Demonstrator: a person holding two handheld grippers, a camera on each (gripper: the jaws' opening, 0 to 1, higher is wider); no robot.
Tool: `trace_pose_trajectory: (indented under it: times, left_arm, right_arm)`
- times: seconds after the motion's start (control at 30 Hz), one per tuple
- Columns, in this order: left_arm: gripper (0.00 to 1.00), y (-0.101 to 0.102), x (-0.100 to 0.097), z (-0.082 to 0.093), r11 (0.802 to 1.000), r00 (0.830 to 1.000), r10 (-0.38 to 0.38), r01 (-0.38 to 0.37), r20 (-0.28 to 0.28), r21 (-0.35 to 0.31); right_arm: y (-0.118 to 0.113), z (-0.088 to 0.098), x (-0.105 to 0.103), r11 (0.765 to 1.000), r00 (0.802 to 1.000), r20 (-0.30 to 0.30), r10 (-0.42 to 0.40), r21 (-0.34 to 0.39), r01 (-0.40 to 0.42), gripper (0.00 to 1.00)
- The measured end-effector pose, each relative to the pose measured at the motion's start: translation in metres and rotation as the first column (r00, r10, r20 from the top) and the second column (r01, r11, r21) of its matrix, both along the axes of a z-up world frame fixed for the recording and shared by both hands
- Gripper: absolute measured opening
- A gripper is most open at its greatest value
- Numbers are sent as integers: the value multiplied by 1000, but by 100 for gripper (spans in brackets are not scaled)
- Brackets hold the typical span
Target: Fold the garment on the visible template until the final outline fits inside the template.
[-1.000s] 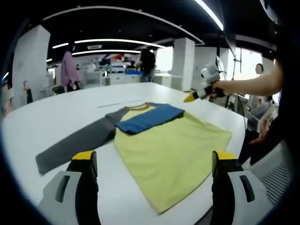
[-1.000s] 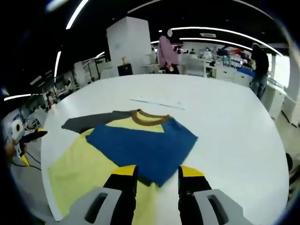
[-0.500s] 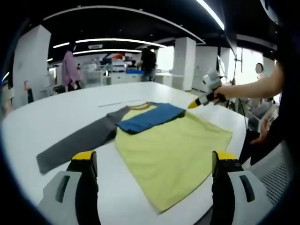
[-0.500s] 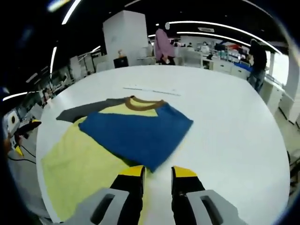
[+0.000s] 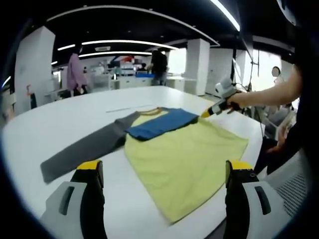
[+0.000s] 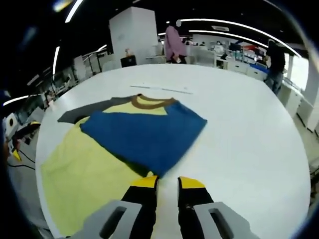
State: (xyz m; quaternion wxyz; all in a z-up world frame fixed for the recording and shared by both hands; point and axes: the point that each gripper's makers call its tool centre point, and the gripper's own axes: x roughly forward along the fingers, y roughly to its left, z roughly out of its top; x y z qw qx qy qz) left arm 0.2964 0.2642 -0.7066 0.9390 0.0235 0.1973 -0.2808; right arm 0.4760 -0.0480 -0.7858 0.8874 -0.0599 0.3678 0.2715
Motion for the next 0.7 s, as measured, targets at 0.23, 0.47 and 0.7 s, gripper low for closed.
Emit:
trace_pose_trajectory:
  times: [0.23,0.47,0.7]
  left_arm:
    - [99,1,-1,-1,1000,1000,4,-4,-4,5]
    - [99,2,-3,-1,1000,1000,4,-4,-9,12]
    - [99,4,-4,-3,1000,1000,5,-5,-14,20]
  right_arm:
    - [9,-2,-1,999,1000,-11,-3,32,3,11]
    - [16,-7,2,997,999,-27,-37,59,39,4]
    - [15,-10,3,998,998,-33,-52,39,53,0]
